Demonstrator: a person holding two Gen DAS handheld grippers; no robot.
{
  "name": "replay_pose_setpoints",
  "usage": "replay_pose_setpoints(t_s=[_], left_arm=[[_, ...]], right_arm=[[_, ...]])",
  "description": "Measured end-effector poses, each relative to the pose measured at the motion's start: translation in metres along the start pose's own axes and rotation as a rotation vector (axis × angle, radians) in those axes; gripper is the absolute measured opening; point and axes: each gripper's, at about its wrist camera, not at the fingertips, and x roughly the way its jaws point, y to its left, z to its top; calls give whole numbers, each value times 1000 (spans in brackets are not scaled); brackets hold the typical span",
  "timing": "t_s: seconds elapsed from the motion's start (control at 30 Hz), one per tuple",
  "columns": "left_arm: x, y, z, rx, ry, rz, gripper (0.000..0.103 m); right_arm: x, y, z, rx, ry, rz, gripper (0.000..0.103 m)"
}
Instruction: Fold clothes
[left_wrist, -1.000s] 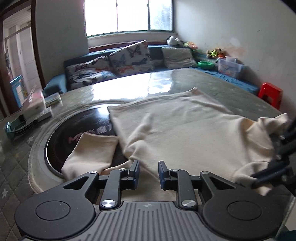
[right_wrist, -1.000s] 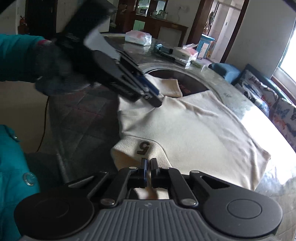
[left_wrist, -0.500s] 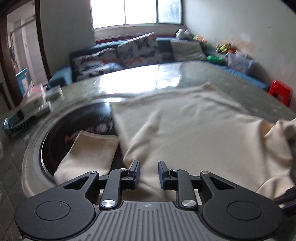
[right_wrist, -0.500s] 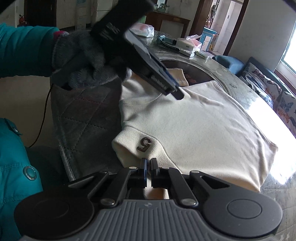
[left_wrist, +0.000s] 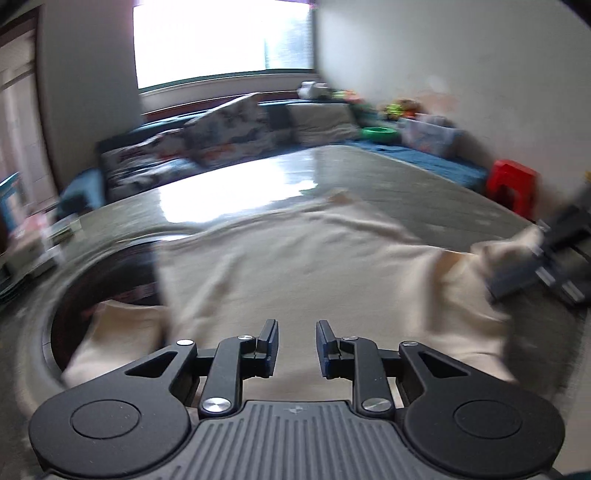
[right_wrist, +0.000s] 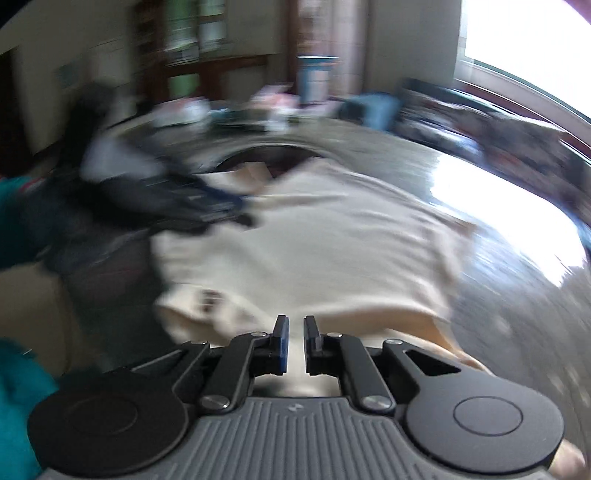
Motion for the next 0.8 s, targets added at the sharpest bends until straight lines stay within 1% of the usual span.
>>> replay_pose_setpoints(t_s=[0.07,0.17,0.2,0.33,0.43,0.53,0.63,0.7,0.8], left_arm=[[1,-15,1,26,0,-53,24],[3,-32,2,43,6,-133,25],[4,-36,1,46,8,-151,27],[5,-52,-2,84,14,-201,27],[4,-58,-3,104,17,-218,27],[5,-62,-3,115,21,-232,27],[5,-66,-3,131,22,-245,29],[5,-68,-3,141,21,-253,30],[6,-72,-3,148,24,-259,30]], right_arm=[[-6,-24,-9,83,-2,-100,7],[-17,-55,-24,170,-6,-218,7],[-22,-65,-30,195,-8,-261,7],[-36,-103,-55,307,1,-404,8],[-47,-132,-74,402,2,-484,17],[-56,-158,-90,499,-5,-513,18],[-55,-179,-100,575,-7,-508,27],[-54,-188,-105,608,-3,-499,27],[-52,-194,-111,643,5,-486,31]])
